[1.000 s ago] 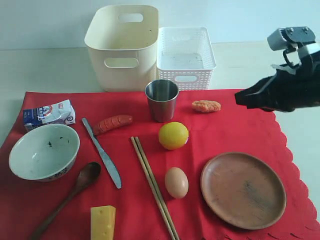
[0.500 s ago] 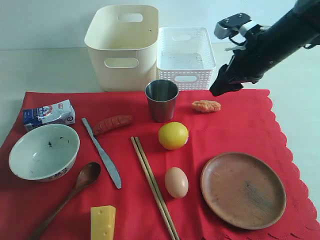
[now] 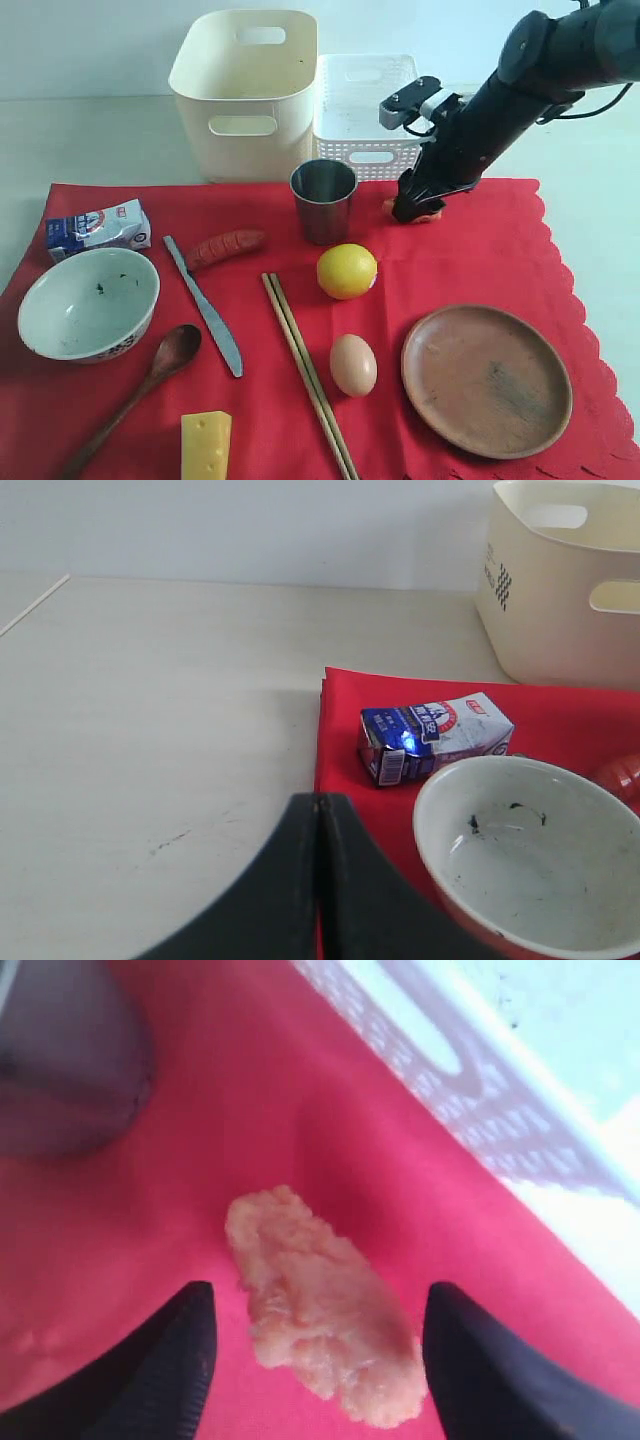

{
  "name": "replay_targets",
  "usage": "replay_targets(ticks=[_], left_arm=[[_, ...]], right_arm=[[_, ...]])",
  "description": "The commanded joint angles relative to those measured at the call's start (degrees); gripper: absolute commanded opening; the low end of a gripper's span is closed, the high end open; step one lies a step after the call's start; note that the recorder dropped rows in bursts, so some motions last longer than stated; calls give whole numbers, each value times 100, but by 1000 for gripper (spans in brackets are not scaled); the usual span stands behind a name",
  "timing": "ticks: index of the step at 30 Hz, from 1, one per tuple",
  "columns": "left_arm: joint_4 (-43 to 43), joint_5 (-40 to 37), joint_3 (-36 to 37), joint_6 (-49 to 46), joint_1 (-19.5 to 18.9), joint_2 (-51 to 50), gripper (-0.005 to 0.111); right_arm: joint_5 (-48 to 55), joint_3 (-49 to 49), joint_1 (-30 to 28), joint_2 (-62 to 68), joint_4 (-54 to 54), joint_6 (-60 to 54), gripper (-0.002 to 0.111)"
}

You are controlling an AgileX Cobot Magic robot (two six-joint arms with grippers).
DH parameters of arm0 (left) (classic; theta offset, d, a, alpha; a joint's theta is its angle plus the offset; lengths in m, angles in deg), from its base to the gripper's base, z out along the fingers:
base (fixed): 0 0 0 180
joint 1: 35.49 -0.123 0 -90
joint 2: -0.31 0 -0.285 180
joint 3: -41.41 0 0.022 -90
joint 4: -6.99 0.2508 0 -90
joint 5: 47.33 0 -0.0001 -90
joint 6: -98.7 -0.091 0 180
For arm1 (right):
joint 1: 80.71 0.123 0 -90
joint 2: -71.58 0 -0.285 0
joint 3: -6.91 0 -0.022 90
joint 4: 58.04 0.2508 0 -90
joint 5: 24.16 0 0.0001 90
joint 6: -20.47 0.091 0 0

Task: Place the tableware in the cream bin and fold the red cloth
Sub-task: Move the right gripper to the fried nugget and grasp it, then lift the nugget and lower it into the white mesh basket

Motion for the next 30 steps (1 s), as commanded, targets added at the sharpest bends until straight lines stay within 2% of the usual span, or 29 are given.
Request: replay_targets(ticks=[1, 6, 8, 10, 14, 15, 20, 30], left_arm=[[-9, 119, 17, -15, 26, 32, 0], [-9, 119, 17, -15, 26, 32, 0], [-9, 119, 17, -15, 26, 32, 0], [-9, 119, 17, -15, 26, 32, 0], [-9, 119, 17, -15, 26, 32, 0], [-9, 119, 17, -15, 26, 32, 0], [-9, 119, 17, -15, 26, 32, 0], [-9, 119, 17, -15, 26, 32, 0]], right_arm=[[-232, -36, 6, 67, -56, 177, 57], [-159, -36, 6, 95, -34, 177, 49], [-61, -36, 6, 99, -34, 177, 43], [-22, -36, 6, 99, -34, 177, 32], [126, -36, 6, 99, -34, 177, 4], [171, -36, 6, 99, -34, 191, 0], [508, -36, 6, -44, -34, 307, 0], [634, -36, 6, -1319, -24, 1287, 0]])
